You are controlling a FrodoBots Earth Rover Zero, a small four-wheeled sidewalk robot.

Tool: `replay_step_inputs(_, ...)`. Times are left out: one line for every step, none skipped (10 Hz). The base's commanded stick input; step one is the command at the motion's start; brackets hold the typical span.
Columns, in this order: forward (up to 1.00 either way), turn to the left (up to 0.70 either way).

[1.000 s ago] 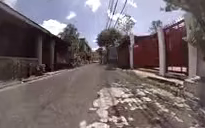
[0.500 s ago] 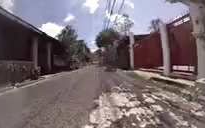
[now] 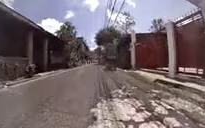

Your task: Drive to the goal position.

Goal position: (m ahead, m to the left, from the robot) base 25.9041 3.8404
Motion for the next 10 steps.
replay_step_inputs(0.7, 0.04)
replay_step_inputs(0.7, 0.04)
replay_step_inputs(0.7, 0.04)
replay_step_inputs(0.7, 0.04)
replay_step_inputs(0.7, 0.04)
replay_step_inputs(0.7, 0.04)
replay_step_inputs(0.7, 0.04)
replay_step_inputs(0.7, 0.04)
replay_step_inputs(0.7, 0.04)
replay_step_inputs(0.7, 0.04)
